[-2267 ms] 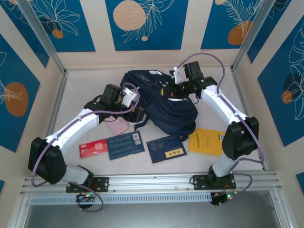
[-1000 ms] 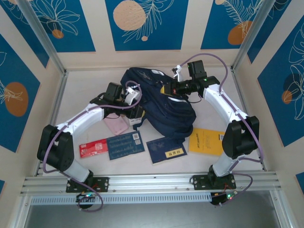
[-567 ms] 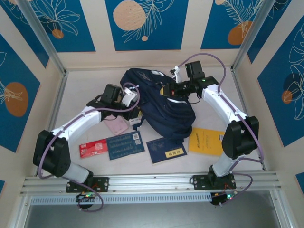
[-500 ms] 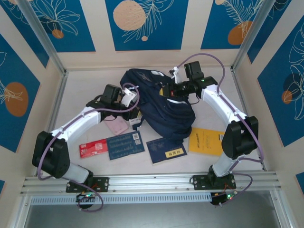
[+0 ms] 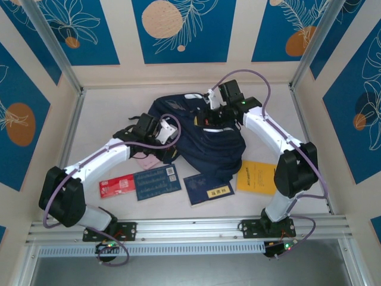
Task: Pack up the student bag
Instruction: Unzip the student bag at the top-center of the table.
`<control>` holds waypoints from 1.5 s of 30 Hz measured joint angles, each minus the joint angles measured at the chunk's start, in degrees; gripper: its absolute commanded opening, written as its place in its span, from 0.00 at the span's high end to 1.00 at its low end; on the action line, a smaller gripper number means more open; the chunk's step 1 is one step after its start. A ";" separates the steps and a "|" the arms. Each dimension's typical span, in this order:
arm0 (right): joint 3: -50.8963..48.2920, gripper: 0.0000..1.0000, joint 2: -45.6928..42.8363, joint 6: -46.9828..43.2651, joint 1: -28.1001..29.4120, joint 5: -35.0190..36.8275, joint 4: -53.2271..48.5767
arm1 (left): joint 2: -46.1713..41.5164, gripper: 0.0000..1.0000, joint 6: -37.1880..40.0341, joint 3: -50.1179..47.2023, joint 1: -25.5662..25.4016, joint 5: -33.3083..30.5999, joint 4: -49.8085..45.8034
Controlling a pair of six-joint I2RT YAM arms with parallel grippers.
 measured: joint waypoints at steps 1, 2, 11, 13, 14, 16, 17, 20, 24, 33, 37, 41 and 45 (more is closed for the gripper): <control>0.00 1.00 0.07 0.28 0.37 0.46 0.11 | 0.00 0.89 -0.07 0.00 -0.44 -0.13 -0.26; 0.00 1.00 0.15 0.68 0.90 1.22 0.17 | 0.00 0.89 -0.13 0.00 -0.92 -0.15 -0.39; 0.00 1.00 0.92 4.59 3.13 5.35 1.29 | 0.24 0.86 -1.62 0.02 -6.69 -0.35 -2.29; 0.00 1.00 1.05 5.33 3.37 5.86 1.64 | 0.61 0.84 -2.12 0.15 -8.26 -0.31 -2.40; 0.00 1.00 1.20 5.60 3.54 6.21 1.81 | 0.92 0.84 -2.54 0.31 -9.09 -0.31 -2.47; 0.00 1.00 1.57 6.03 3.98 7.06 2.05 | 1.60 0.82 -3.39 0.76 -10.93 -0.31 -2.49; 0.00 1.00 1.88 6.40 4.28 7.56 2.21 | 2.01 0.81 -3.82 1.11 -11.93 -0.20 -2.58; 0.00 1.00 2.80 7.37 5.09 9.20 3.26 | 3.10 0.80 -5.42 2.23 -14.78 0.46 -2.51; -0.24 1.00 3.61 9.27 6.14 10.40 4.79 | 5.95 0.80 -8.13 3.58 -17.40 0.79 -0.63; -2.43 1.00 3.82 11.74 6.58 10.49 8.46 | 9.07 0.49 -12.44 3.41 -19.87 1.95 3.52; -3.21 0.59 3.65 10.82 6.58 10.10 8.98 | 4.63 0.38 -12.70 1.97 -19.69 0.55 2.49; -3.98 0.32 2.21 9.09 6.47 9.40 9.18 | -1.42 0.38 -14.08 3.26 -17.33 1.25 -1.92; -4.68 0.31 -0.79 7.93 6.23 9.57 8.96 | -4.68 0.39 -16.15 6.99 -13.25 -0.44 -5.51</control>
